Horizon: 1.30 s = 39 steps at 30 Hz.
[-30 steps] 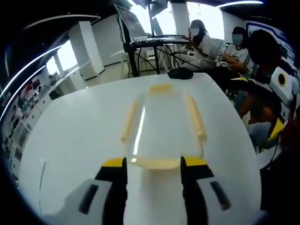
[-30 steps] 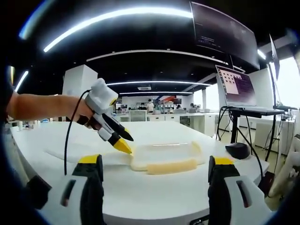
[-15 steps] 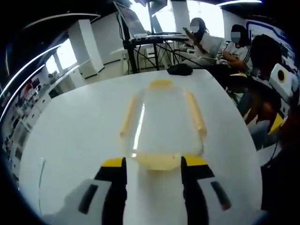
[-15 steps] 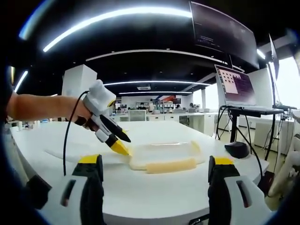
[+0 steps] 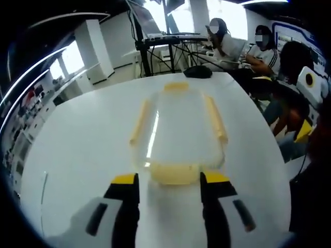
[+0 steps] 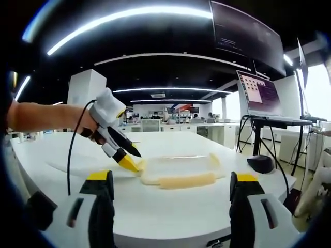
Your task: Snap each plastic latch of the storage box into its locked position after aligning the lid with the box until every specified latch is closed and the lid sits flush.
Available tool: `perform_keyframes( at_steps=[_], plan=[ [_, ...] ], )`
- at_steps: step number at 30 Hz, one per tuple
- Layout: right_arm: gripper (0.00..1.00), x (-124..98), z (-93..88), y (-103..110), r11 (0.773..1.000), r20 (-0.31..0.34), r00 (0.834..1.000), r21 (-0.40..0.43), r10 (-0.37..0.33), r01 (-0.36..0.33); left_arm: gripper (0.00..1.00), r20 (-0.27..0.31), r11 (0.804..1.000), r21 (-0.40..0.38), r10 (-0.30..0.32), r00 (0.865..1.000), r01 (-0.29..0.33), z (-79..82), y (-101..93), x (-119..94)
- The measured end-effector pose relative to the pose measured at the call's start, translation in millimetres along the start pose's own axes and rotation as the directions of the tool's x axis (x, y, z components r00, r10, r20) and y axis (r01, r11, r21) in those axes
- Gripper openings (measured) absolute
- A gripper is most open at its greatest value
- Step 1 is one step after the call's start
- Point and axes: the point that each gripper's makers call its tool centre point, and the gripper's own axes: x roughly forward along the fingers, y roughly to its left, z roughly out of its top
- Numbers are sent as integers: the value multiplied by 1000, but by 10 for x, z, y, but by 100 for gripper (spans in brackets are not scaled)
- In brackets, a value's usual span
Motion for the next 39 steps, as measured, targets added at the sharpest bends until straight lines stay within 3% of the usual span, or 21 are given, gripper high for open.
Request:
perform_keyframes(
  at_steps=[14, 35, 39],
  plan=[
    [93, 11, -31, 2, 1000, -8, 1000, -2, 2, -2, 46, -32, 999, 18, -47, 998, 47, -19, -111, 89],
    [93, 20, -37, 22, 1000, -12, 1000, -5, 6, -6, 47, -58, 998, 13, -66, 996, 67, -45, -139, 157],
    [93, 23, -41, 22, 1000, -13, 1000, -4, 8, -8, 40, -49, 997, 20, -70, 996, 71, -31, -166, 158]
  ],
)
